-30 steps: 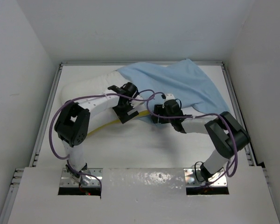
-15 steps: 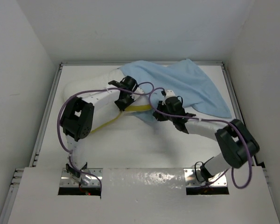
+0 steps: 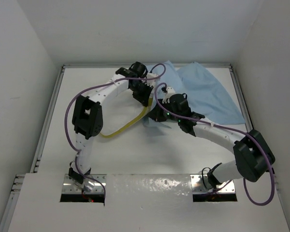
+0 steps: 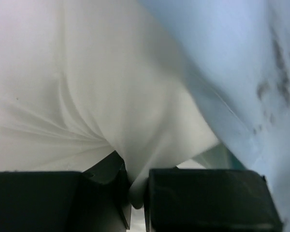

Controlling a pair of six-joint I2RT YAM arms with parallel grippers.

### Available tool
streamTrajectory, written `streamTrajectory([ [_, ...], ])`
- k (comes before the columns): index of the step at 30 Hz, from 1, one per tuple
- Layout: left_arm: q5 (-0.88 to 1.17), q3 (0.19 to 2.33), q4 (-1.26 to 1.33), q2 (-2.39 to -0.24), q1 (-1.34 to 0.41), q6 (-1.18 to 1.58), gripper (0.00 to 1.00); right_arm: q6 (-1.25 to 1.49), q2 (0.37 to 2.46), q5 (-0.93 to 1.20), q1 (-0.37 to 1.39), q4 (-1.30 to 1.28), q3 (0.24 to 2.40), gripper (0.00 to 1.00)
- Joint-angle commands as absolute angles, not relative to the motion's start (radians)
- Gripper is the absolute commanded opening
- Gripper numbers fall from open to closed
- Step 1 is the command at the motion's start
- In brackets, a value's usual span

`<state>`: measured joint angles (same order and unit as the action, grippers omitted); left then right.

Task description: Put the pillow into the pillowcase

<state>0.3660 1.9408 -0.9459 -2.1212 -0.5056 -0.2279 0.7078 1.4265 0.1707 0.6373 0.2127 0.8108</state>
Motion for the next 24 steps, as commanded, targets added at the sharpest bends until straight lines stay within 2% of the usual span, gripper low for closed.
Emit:
streamTrajectory([
  [1,0.508,1.970,-0.887,-2.186,-0.472,-0.167,0.00,0.761,1.390,0.357,0.666,0.253,0.730,0.00],
  [3,0.534,1.942,-0.894,-2.213,-0.486,-0.184,0.00,0.752,1.397,0.370,0.666,0.215,0.725,0.00],
  [5,0.549,1.878,-0.882,-2.200,-0.508,-0.215,0.00,0.701,1.420,0.302,0.664,0.042,0.764,0.00],
  [7,0.607,1.818,-0.858,-2.181,-0.508,-0.230,0.02,0.672,1.410,0.281,0.647,-0.026,0.752,0.39],
  [8,0.626,1.810,-0.859,-2.174,-0.509,-0.247,0.12,0.672,1.393,0.276,0.638,-0.023,0.738,0.63],
  [9,0.640,1.810,-0.885,-2.158,-0.509,-0.267,0.38,0.670,1.344,0.262,0.631,-0.021,0.726,0.78],
  [10,0.661,1.830,-0.903,-2.148,-0.505,-0.309,0.51,0.669,1.312,0.238,0.621,-0.034,0.715,0.99],
  [12,0.666,1.871,-0.960,-2.116,-0.496,-0.365,0.77,0.654,1.222,0.154,0.583,-0.061,0.703,0.99],
  [14,0.648,1.970,-0.995,-2.085,-0.467,-0.385,0.82,0.652,1.181,0.106,0.528,-0.115,0.725,0.99],
  [15,0.634,2.005,-1.012,-2.077,-0.453,-0.385,0.97,0.649,1.171,0.072,0.508,-0.132,0.739,0.99],
  [16,0.605,2.064,-1.017,-2.071,-0.422,-0.384,0.99,0.646,1.164,0.058,0.490,-0.153,0.758,0.96],
  [17,0.589,2.084,-1.016,-2.063,-0.405,-0.379,1.00,0.640,1.173,0.042,0.462,-0.164,0.803,0.85],
  [18,0.577,2.100,-1.008,-2.056,-0.388,-0.367,1.00,0.626,1.187,0.026,0.453,-0.184,0.833,0.66],
  [20,0.513,2.137,-0.985,-2.057,-0.335,-0.339,1.00,0.617,1.261,-0.038,0.434,-0.205,0.940,0.17],
  [21,0.494,2.146,-0.973,-2.065,-0.313,-0.304,1.00,0.612,1.291,-0.070,0.430,-0.213,0.975,0.15],
  [23,0.476,2.169,-0.921,-2.097,-0.232,-0.235,0.94,0.621,1.405,-0.107,0.423,-0.218,1.098,0.23],
  [24,0.486,2.169,-0.893,-2.106,-0.165,-0.201,0.92,0.633,1.446,-0.148,0.423,-0.227,1.139,0.23],
])
